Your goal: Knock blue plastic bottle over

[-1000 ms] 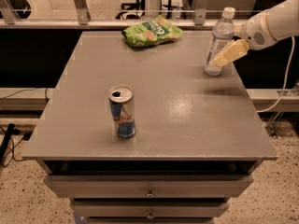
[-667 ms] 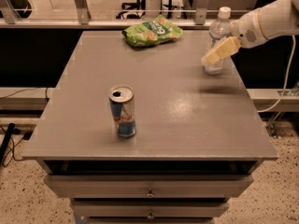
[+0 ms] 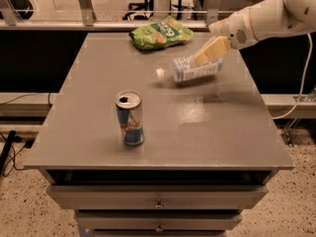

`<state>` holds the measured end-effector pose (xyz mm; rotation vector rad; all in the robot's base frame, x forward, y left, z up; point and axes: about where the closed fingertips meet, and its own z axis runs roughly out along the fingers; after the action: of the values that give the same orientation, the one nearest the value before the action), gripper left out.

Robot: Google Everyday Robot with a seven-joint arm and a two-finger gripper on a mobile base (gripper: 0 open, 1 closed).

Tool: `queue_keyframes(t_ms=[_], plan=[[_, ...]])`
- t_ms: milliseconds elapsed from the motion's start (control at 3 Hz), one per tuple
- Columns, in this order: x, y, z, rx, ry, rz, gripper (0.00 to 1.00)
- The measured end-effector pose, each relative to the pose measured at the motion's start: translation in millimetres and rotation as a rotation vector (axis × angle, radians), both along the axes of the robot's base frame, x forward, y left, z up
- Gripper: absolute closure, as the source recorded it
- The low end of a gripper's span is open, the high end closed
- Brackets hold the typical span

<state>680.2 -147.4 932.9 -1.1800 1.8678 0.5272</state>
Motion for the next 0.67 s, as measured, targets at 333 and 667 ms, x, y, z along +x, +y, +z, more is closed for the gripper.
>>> queue_keyframes(t_ms=[333,667], plan=[[-2.6,22.3,-3.3,0.027,0.008,0.024,0.0],[-1.6,21.0,-4.2,0.039,0.008,0.012,0.0]])
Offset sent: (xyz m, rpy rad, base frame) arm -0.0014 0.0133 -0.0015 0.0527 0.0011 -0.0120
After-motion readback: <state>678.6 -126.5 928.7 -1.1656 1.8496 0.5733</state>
